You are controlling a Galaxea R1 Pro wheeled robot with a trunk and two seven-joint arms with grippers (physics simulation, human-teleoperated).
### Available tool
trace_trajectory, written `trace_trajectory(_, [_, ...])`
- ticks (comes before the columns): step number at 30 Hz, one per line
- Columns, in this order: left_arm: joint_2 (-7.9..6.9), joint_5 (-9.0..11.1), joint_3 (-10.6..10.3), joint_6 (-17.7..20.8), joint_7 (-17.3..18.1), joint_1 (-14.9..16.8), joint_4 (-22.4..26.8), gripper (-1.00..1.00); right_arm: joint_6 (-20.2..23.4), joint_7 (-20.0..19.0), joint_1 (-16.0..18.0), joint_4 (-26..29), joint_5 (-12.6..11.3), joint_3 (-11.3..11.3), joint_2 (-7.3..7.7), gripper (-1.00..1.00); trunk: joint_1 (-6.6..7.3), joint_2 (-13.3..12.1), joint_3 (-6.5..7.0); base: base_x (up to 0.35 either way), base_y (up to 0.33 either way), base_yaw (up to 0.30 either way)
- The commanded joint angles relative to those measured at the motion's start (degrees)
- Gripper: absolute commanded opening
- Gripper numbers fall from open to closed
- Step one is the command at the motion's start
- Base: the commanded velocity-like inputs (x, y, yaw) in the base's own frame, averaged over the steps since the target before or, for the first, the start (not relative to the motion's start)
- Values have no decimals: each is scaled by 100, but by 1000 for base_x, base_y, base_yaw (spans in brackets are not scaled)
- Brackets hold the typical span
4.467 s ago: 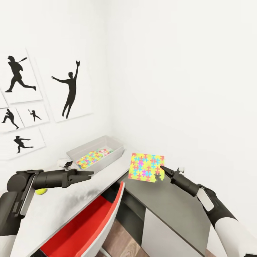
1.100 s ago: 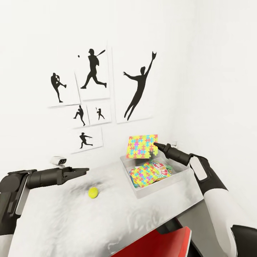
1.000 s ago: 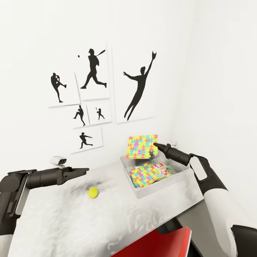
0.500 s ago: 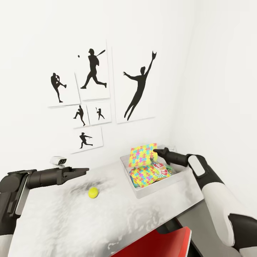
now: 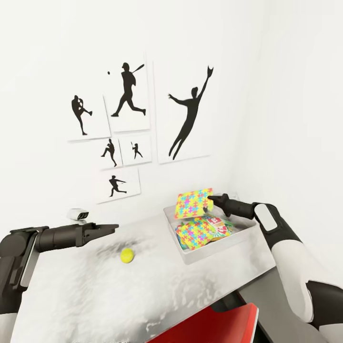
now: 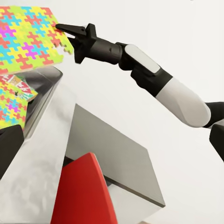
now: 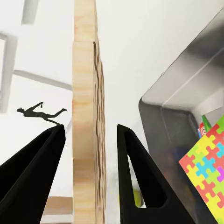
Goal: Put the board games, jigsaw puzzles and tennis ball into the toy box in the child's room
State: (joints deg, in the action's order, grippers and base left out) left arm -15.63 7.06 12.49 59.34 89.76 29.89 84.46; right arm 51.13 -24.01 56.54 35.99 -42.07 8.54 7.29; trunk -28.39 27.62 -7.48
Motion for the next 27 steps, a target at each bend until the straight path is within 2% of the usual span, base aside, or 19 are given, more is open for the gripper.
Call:
trace_trajectory(1, [-1, -7, -1, 60, 24, 3, 0, 100, 34, -35, 4, -10, 5, 52, 8, -100, -3, 12, -21, 0, 0, 57])
trace_trajectory(4, [-1, -5, -1, 61, 24, -27, 0, 100, 40, -40, -1, -26, -61, 163, 16, -100, -3, 12, -48, 0, 0, 24])
trace_trajectory(9, [-1, -3, -1, 62, 24, -46, 0, 100, 51, -42, -7, -29, -80, 224, 46, -100, -3, 12, -96, 0, 0, 4])
trace_trajectory(16, [-1, -3, -1, 63, 24, -53, 0, 100, 342, -14, -20, -31, -67, 604, 81, -100, -3, 12, -162, 0, 0, 0])
trace_trajectory(27, [-6, -3, 5, 63, 24, -62, 0, 100, 381, 18, -23, -244, -54, 666, 89, -100, -3, 12, -266, 0, 0, 0])
